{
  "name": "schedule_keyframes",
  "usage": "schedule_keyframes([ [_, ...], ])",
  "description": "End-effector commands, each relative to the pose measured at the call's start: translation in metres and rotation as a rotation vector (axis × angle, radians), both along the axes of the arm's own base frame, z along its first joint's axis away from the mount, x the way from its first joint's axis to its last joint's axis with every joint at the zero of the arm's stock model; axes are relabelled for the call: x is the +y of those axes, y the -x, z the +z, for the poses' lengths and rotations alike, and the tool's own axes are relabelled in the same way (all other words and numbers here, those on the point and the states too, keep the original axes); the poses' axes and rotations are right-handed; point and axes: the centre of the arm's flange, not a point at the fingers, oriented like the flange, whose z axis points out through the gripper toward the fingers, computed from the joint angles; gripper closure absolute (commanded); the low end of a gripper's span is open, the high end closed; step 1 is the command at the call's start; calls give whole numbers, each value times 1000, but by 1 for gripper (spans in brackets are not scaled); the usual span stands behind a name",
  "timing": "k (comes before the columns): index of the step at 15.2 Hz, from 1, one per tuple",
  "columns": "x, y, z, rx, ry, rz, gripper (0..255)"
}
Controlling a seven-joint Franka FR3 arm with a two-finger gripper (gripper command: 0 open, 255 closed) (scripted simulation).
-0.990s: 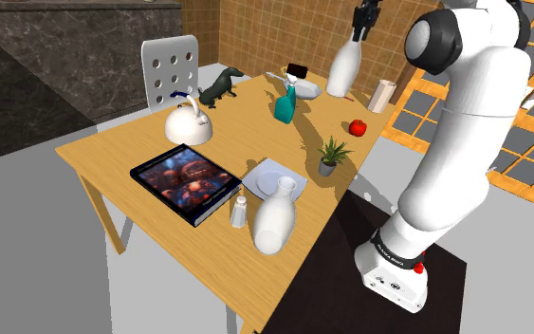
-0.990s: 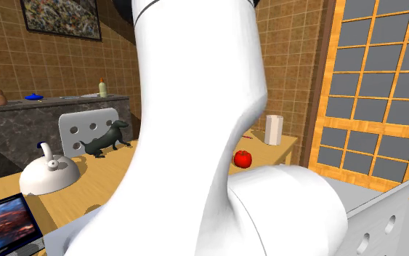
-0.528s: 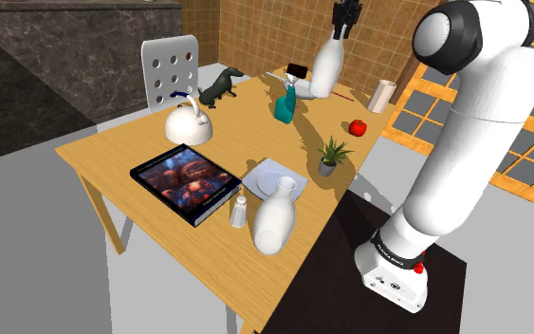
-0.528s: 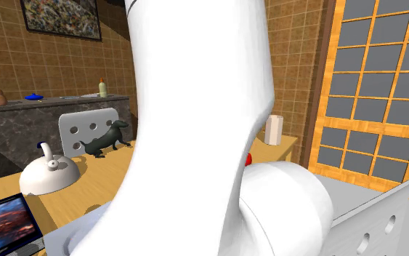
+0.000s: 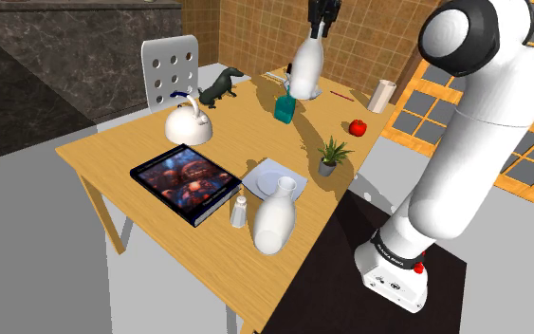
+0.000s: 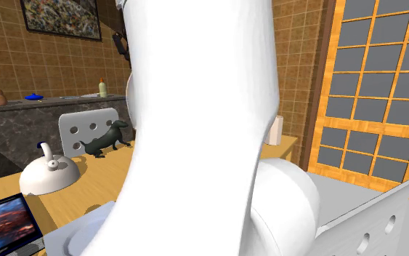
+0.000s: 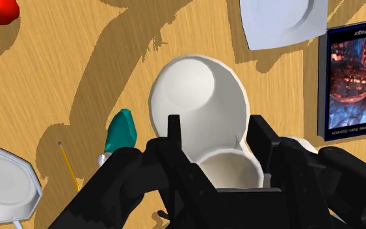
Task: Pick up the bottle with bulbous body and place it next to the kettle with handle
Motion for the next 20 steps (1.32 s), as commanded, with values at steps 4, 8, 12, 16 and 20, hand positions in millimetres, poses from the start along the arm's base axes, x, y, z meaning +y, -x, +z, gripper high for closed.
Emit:
schedule_keyframes([
  [4,64,-27,0,0,0,-1,255],
  [8,113,-47,1,0,0,-1,255],
  [12,162,-66,1,0,0,-1,255],
  [16,206,-84,1,0,0,-1,255],
  [20,206,-84,-20,0,0,-1,255],
])
